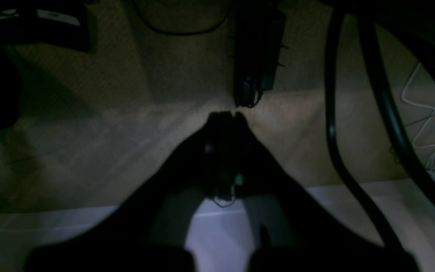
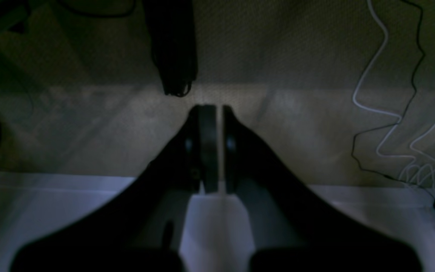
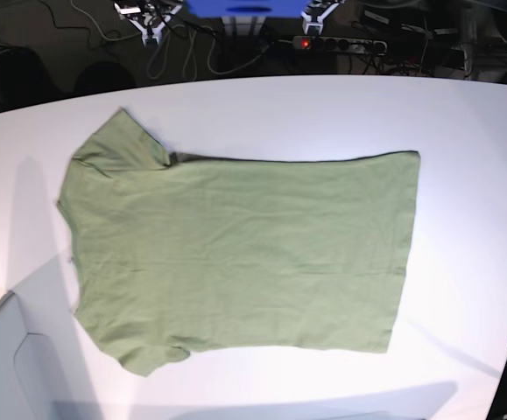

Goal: Fold the T-shirt properly
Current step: 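Raise both grippers from rest and move them toward the shirt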

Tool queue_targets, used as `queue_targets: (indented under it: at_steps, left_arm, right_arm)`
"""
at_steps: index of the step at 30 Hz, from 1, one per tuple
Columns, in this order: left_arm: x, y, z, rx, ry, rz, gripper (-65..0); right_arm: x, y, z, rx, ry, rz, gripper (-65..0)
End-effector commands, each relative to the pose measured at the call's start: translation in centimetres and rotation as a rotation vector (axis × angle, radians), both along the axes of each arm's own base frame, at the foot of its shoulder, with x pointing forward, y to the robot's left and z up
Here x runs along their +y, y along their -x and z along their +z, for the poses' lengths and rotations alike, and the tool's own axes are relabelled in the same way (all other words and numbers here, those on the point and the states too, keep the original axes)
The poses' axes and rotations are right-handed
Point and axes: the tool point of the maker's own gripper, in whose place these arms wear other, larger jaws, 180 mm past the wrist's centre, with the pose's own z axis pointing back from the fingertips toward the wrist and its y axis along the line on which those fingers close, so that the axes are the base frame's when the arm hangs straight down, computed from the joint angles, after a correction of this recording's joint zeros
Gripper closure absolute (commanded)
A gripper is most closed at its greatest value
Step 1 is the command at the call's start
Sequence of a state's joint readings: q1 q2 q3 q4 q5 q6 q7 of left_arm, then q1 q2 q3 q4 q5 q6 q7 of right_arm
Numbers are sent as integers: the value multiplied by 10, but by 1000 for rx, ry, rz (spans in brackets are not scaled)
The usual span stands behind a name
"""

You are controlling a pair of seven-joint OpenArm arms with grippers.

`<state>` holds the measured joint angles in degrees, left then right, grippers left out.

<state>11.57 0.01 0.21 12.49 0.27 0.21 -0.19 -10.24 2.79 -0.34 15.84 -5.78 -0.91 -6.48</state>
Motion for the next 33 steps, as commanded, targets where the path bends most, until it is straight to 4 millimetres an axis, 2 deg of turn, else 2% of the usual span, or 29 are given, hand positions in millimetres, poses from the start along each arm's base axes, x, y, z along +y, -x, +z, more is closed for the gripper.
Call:
queue_targets:
  at_steps: [1,24,27,28,29,31,33]
  left_arm:
    - [-2,8,1,9,3,0,0]
    - [-1,7,1,8,2,9,0]
    - [-1,9,1,11,2,9,0]
    - [-1,17,3,21,1,10,0]
    - [0,21,4,24,0,10,0]
    - [13,13,5,-11,-17,5,0]
    - [21,16,10,-33,-29,0,0]
  right_arm:
    - [3,2,1,4,-23,-1,0]
    - [-1,0,1,-6,-17,2,0]
    - [-1,0,1,-6,-17,2,0]
    - [-1,3,1,-2,-17,2,0]
    - [-1,11,2,7,-17,2,0]
    - [0,9,4,-18,-19,5,0]
    - [1,14,10,-46,-21,12,0]
